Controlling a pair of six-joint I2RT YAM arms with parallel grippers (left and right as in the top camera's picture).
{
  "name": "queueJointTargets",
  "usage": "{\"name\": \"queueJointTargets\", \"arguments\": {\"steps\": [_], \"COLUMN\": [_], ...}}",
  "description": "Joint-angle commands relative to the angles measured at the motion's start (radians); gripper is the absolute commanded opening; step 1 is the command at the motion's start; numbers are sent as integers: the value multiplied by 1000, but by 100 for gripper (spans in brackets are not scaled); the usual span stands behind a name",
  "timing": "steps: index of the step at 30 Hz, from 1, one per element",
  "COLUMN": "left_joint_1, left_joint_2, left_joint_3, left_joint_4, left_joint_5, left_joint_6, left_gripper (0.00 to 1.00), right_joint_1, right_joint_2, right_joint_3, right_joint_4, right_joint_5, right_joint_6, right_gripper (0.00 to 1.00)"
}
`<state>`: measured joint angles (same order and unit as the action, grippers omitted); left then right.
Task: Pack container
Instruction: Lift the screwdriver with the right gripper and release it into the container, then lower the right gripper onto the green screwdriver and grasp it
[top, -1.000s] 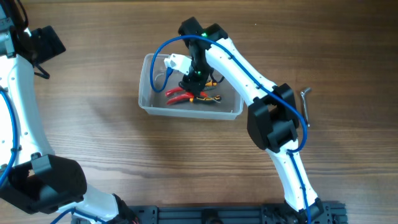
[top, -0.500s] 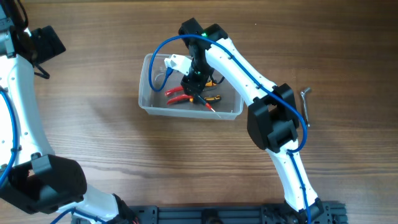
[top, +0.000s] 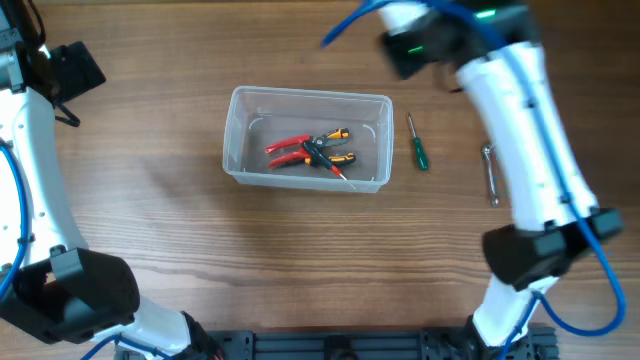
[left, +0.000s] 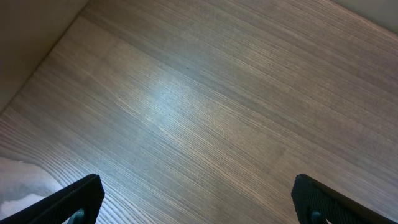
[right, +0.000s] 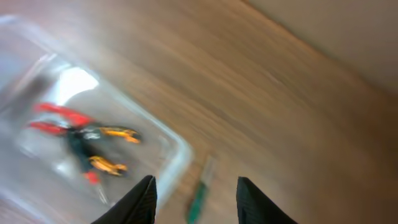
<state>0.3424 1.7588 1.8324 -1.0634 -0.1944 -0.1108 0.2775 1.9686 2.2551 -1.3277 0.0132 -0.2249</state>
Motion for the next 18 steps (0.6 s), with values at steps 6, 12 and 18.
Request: {"name": "queueJointTargets", "arguments": {"steps": [6,12,18], "left_joint_1": [3,3,3], "left_joint_2": [-10,-10,-10], "left_joint_3": [13,13,13], "left_joint_4": [0,0,0], "left_joint_5": [-5,-5,-5], "left_joint_6": [-10,-10,-10], "left_gripper": [100,100,100], "right_joint_1": [-225,-216,-216], "right_joint_2": [55,55,55], "right_joint_3": [-162,-423,-689], "right_joint_4": [-33,63,212], "right_joint_5": [-108,-108,-121], "right_joint_6": [138,176,202], "right_gripper": [36,35,36]}}
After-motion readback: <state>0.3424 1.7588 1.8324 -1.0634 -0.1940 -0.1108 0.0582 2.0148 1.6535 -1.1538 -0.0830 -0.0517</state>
